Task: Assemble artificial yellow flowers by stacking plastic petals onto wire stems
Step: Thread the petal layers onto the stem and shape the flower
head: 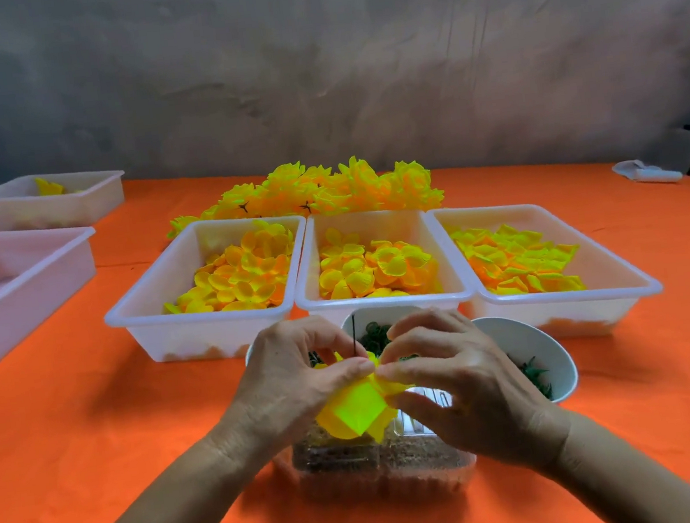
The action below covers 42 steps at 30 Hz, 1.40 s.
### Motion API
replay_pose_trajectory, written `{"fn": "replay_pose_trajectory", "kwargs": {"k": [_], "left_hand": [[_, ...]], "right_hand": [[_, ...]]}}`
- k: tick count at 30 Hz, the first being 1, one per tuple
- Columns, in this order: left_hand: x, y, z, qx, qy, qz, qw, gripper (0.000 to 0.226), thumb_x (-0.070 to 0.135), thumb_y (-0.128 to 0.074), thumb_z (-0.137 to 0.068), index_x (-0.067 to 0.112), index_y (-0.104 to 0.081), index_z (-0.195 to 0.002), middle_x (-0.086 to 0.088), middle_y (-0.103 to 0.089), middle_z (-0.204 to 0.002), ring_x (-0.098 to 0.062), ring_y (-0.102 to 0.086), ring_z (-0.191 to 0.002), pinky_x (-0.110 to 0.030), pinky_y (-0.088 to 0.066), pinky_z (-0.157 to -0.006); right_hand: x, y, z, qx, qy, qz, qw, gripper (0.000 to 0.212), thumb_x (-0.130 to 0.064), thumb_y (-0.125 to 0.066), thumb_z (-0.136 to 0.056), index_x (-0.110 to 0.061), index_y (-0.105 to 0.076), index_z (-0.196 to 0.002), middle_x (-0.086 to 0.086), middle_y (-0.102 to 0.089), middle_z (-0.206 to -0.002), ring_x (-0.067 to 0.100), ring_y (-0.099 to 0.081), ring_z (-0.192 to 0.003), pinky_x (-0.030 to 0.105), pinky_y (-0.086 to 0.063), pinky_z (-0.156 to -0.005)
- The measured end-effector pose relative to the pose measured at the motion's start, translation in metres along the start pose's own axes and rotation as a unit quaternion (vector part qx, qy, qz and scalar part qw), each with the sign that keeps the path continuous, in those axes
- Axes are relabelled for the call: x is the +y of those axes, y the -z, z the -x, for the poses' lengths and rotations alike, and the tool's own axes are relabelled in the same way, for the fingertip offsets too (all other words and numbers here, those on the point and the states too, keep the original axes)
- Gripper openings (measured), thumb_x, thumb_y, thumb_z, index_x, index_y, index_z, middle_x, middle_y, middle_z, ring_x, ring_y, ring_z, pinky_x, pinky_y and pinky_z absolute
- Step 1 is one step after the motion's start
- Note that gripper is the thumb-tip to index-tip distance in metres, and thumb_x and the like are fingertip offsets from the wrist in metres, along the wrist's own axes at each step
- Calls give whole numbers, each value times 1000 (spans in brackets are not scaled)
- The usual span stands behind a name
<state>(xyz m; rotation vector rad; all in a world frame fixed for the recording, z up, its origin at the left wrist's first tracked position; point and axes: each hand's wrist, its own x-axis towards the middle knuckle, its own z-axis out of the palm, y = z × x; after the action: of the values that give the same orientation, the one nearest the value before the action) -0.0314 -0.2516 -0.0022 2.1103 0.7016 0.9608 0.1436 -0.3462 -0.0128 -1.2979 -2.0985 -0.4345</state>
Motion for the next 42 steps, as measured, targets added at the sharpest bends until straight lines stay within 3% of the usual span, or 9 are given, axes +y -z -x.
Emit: {"fn": "replay_pose_trajectory", "kwargs": {"k": [9,14,22,26,28,30,33,36,42], "left_hand": [[-12,-2,-4,-15,18,57,998,13,21,-83,-65,28,-72,-61,4,-68,-72,-18,-63,-74,-37,-51,-72],[-11,0,-9,-46,42,69,996,12,15,-84,-66,20,-73,-64,-4,-68,-73,-29,-62,-77,-45,-49,-74],[-9,0,-10,-53,57,61,995,13,15,-84,-67,20,-73,-63,-5,-68,-73,-29,-62,-79,-44,-49,-76],[-10,1,-10,-49,52,59,996,16,15,-85,-66,21,-71,-60,-3,-68,-73,-28,-62,-79,-44,-50,-76],[-11,0,-10,-49,50,57,996,16,15,-84,-66,21,-71,-59,-3,-68,-73,-27,-63,-78,-40,-50,-74],[-12,-1,-11,-50,52,59,996,14,15,-83,-66,18,-72,-60,-4,-68,-72,-25,-63,-76,-32,-50,-68],[-12,-1,-11,-49,54,66,995,12,16,-83,-66,17,-73,-62,-3,-68,-72,-17,-63,-71,-26,-48,-65],[-11,-1,-10,-44,56,60,996,14,17,-83,-66,23,-72,-60,2,-68,-71,-10,-62,-69,-23,-48,-65],[-14,-1,-10,-35,52,57,996,15,17,-84,-64,22,-71,-58,4,-67,-69,-7,-63,-68,-18,-48,-65]], "right_hand": [[103,31,4,162,-372,-114,907,11,-3,-73,-78,-13,-73,-83,11,-72,-86,26,-66,-87,37,-49,-81],[181,45,16,-29,-552,27,833,19,-11,-65,-84,-15,-74,-100,12,-63,-124,27,-57,-114,33,-45,-94],[219,7,3,-291,-503,110,806,41,-16,-51,-91,-31,-58,-128,2,-30,-153,30,-22,-141,38,-21,-114],[219,2,6,-42,-566,-39,822,31,-4,-55,-90,-4,-63,-121,17,-58,-129,27,-55,-118,35,-41,-97],[216,10,14,139,-583,-99,795,27,-2,-63,-85,-1,-68,-111,19,-66,-116,21,-60,-98,32,-45,-85],[215,17,19,189,-588,-165,769,31,1,-65,-82,-2,-66,-113,19,-64,-118,21,-58,-96,36,-46,-87],[215,24,18,127,-579,-224,773,45,12,-58,-82,-5,-60,-124,18,-59,-125,27,-57,-100,47,-46,-91],[220,30,19,20,-586,-48,809,38,8,-63,-78,-9,-69,-111,16,-62,-123,34,-60,-106,38,-47,-87],[219,30,20,-199,-609,95,762,25,-18,-69,-83,-9,-72,-106,11,-66,-118,28,-59,-109,31,-47,-89]]}}
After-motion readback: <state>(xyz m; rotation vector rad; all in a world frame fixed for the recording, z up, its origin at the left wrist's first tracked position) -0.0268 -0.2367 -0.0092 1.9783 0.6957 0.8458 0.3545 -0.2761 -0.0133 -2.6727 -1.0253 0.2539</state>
